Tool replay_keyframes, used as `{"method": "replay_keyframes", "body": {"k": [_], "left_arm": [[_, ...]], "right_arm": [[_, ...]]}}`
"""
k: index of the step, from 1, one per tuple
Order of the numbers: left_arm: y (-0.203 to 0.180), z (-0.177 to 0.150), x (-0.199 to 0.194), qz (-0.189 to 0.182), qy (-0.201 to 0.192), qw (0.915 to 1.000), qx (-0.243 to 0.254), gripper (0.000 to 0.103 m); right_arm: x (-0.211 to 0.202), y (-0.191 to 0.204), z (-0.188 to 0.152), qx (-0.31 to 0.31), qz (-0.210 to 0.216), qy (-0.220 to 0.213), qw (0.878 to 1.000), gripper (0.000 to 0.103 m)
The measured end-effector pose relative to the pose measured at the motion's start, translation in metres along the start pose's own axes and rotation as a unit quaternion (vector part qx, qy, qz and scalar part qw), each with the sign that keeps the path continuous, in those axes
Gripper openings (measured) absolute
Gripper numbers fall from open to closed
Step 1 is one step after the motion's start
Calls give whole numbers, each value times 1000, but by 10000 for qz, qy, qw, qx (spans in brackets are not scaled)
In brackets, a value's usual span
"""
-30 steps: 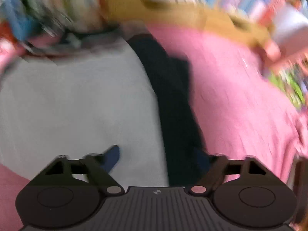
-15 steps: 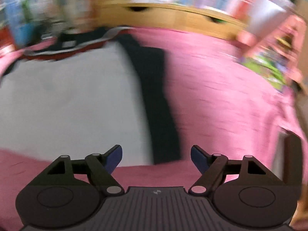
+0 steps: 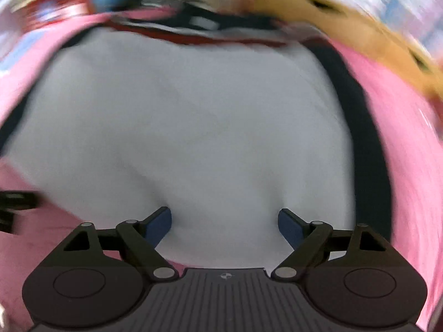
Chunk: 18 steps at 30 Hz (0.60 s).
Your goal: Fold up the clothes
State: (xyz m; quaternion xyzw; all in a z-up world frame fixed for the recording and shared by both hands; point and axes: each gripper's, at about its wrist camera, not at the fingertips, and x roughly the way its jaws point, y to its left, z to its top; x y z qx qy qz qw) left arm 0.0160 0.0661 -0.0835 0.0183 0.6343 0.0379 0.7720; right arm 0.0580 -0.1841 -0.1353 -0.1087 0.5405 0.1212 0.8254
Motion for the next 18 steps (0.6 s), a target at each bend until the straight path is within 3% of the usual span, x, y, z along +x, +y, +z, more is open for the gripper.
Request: {"method": "replay_keyframes", "body": {"k": [2,4,6,10,13,18], "left_arm": [[27,-9,6,-304,175,9974,-634,103],[38,-14,6,-241,136,9967,-759,103],[43,-16,7,-251,144,9965,-781,103],[43,-16,9,-224,110,9966,-782,103],[45,-17,11,-264,82,9967,-764,103],[42,-14,10,-113,113,9975,-688,103]], "right_arm": [[1,-35,-12,539,-176,43,9984,91],[0,-66,-23,916,-387,81,9950,91],[-1,-93,-32,1238,-647,161,9901,99],[0,-133,-44,2223,-568,369,9726,100],[-5,-131,-43,2187,-795,374,9718,94],[-26,-115,-38,1808,-756,13,9806,94]]}}
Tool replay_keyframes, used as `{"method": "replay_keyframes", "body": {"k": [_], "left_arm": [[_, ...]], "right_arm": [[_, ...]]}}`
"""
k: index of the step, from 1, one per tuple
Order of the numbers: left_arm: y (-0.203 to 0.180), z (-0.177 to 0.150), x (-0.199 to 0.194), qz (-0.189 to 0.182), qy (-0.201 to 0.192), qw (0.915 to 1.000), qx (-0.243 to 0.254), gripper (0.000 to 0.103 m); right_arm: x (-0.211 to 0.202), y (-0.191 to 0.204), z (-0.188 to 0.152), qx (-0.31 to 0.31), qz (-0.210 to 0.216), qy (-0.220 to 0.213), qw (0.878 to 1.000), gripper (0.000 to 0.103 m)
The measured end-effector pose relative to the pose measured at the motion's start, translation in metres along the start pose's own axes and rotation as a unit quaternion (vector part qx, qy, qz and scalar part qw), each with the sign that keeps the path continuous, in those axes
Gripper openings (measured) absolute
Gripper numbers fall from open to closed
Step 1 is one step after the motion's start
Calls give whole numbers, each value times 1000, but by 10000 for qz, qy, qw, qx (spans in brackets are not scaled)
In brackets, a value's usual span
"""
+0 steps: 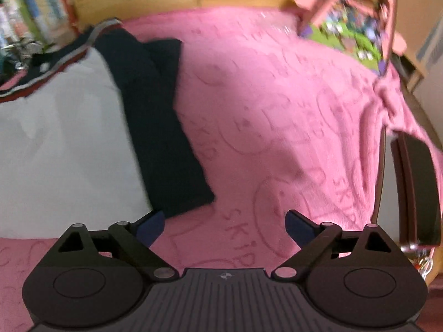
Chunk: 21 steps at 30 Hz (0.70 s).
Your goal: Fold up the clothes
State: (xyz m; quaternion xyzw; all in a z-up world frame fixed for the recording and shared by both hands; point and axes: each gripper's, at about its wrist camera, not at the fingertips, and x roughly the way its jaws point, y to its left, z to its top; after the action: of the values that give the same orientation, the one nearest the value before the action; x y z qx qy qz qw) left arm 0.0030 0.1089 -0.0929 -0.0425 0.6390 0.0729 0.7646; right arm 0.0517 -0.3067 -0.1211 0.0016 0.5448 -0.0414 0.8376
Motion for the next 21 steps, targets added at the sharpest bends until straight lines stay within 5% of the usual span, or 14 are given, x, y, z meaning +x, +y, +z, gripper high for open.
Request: {"method": "replay_keyframes", "body": {"k": [4,10,19,21], "left_arm": [[-14,1,-19,375,-285,9977,478,94],[-28,9,-57,132,-918,9924,804,94],[-59,25,-66,-232,-1179,9863,1129,94],[-68,31,-66,-356,-1181,9849,1213,87]], "right_arm": [[-26,4,-5,-336,178,-307,9988,94],[-49,35,9,-851,441,-742,9926,95],[-53,96,17,-1535,986,-931,9788,94],[-50,110,16,-1673,1068,-926,9757,88]]}}
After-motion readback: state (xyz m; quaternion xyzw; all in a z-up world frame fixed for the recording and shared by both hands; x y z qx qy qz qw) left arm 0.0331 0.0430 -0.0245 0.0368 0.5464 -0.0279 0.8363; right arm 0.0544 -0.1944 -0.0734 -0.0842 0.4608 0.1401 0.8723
